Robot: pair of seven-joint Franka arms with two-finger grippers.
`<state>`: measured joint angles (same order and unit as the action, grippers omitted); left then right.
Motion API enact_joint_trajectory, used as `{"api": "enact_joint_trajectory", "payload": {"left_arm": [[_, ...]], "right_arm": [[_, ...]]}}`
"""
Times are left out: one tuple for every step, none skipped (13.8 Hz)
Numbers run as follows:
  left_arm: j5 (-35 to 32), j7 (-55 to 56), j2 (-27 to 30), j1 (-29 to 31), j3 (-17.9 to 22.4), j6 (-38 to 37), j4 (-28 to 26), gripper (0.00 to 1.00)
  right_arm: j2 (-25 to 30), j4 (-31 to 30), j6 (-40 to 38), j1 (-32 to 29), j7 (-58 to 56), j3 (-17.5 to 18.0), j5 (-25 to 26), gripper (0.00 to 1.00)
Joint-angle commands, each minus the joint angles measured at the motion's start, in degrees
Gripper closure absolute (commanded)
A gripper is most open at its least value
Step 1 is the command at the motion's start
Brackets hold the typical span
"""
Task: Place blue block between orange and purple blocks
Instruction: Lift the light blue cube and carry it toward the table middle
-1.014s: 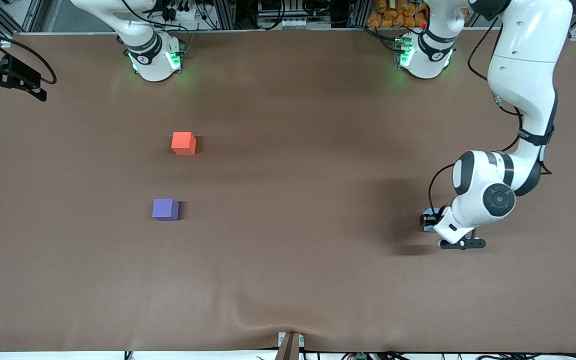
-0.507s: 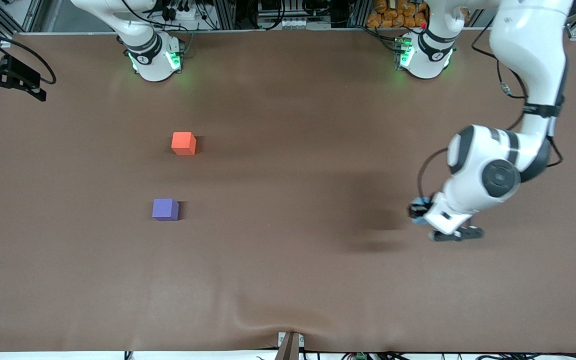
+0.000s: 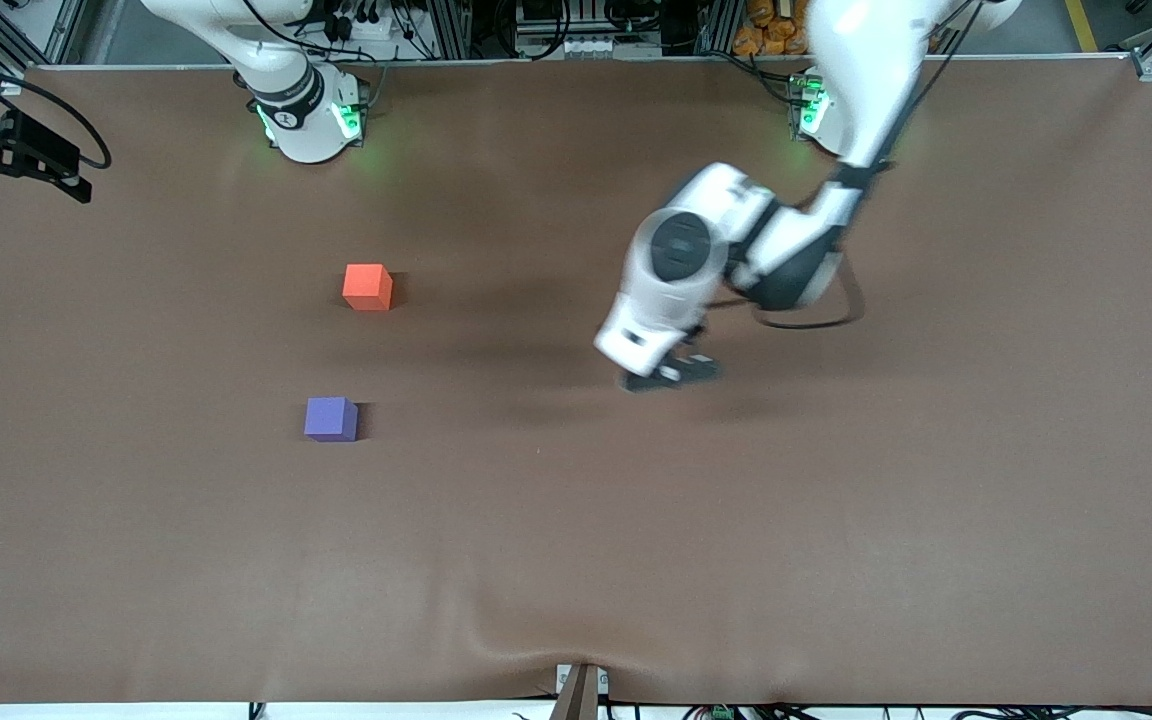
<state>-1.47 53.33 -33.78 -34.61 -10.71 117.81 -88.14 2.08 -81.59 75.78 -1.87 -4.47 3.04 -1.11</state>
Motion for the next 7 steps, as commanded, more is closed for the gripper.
{"api": "enact_joint_trajectory", "payload": {"left_arm": [[-0.82, 4.4, -8.22, -8.07, 1.38, -0.22, 7.8, 0.46], [-0.82, 5.11, -9.54, -10.63, 2.09, 2.05, 8.33, 0.46], [-0.99, 7.73, -10.6, -12.92, 2.96, 6.08, 8.42, 0.46], [-0.91, 10.19, -11.56, -14.42, 3.93, 10.81, 8.42, 0.46], [-0.99, 11.0, -12.53, -15.65, 4.46, 12.86, 8.42, 0.46], [-1.08, 11.09, -13.5, -16.62, 4.73, 13.32, 8.42, 0.46], [-0.99, 11.01, -14.46, -17.06, 5.6, 13.41, 8.42, 0.46]], "right_arm": [[0.3, 0.12, -0.46, -0.59, 0.78, 0.47, 0.14, 0.0], [0.21, 0.12, -0.46, -0.5, 0.78, 0.47, 0.14, 0.0], [0.21, 0.03, -0.46, -0.5, 0.78, 0.47, 0.14, 0.0], [0.21, 0.03, -0.46, -0.59, 0.78, 0.47, 0.14, 0.0], [0.21, 0.03, -0.46, -0.59, 0.78, 0.47, 0.14, 0.0], [0.21, 0.03, -0.54, -0.59, 0.78, 0.47, 0.14, 0.0], [0.21, 0.03, -0.54, -0.59, 0.78, 0.47, 0.14, 0.0]]}}
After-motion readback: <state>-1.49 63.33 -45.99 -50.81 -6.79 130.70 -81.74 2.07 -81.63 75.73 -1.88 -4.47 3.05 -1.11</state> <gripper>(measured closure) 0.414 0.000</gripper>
